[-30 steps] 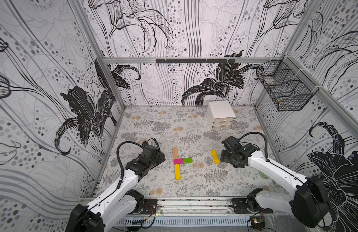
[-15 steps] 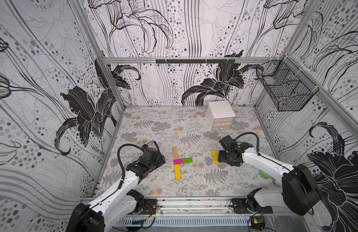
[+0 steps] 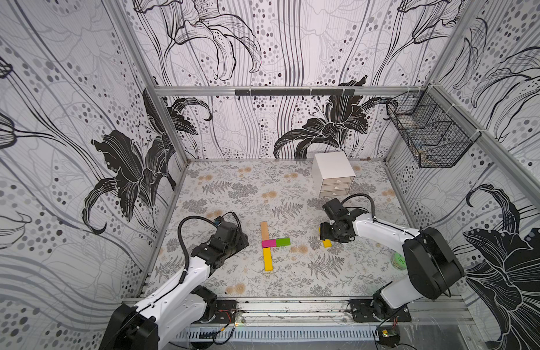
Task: Assemble the letter h with building blocks
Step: Pick up the building block from the center of the board.
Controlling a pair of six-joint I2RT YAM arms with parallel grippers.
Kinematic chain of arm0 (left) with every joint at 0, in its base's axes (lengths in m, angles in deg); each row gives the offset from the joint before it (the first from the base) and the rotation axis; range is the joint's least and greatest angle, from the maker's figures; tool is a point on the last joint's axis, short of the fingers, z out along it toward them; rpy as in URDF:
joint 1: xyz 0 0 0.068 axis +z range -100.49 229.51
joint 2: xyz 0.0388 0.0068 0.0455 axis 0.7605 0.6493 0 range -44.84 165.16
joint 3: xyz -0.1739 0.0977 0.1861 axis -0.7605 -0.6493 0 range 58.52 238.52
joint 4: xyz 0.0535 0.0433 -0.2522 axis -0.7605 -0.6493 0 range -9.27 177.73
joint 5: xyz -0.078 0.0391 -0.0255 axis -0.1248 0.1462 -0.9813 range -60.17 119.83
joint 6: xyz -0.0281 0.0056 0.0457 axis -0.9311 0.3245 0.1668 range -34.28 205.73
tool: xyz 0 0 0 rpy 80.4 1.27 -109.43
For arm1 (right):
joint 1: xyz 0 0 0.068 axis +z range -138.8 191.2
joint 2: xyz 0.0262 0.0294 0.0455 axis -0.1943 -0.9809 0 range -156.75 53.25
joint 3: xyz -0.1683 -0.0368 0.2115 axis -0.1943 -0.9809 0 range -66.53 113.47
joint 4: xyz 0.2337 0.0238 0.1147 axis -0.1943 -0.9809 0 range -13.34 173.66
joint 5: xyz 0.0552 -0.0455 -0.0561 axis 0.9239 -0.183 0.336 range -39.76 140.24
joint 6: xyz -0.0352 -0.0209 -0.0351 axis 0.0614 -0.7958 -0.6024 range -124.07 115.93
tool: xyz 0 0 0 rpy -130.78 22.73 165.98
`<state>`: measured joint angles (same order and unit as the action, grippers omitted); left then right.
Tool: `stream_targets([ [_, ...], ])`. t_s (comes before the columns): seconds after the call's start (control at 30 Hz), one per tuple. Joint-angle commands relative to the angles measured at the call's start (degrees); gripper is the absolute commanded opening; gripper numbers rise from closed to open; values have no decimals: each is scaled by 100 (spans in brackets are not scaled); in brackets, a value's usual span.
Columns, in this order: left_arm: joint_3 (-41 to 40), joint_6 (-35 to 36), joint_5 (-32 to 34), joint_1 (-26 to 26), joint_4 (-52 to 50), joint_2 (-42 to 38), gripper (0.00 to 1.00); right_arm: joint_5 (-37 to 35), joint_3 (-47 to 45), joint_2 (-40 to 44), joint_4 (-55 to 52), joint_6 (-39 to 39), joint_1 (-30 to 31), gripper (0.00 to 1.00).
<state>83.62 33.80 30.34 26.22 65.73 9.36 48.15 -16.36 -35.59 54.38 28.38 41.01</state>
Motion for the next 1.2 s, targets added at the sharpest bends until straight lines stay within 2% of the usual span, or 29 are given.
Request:
stream_targets([
  [0.0,-82,42,-23,33,259,54,55,169,118,-165,52,-214,-11,71],
  [0.1,-69,42,-47,34,283,98,53,218,158,-336,85,-247,0,67],
  [0.27,-72,51,-96,30,334,162,50,-11,310,-515,-88,-228,232,55],
  [0.37,-93,49,-130,32,387,236,50,-166,340,-538,-181,-146,326,43],
  [0.57,-137,68,-244,27,543,457,49,-365,211,-424,-278,67,476,10],
  [0.67,-176,62,-262,34,586,546,48,-456,102,-184,-289,145,636,3],
  [1.0,-343,-14,-295,30,881,642,41,-1099,116,782,-920,508,1493,0],
  [1.17,-312,-6,-296,26,1016,862,37,-1162,-51,1198,-995,705,1546,0],
])
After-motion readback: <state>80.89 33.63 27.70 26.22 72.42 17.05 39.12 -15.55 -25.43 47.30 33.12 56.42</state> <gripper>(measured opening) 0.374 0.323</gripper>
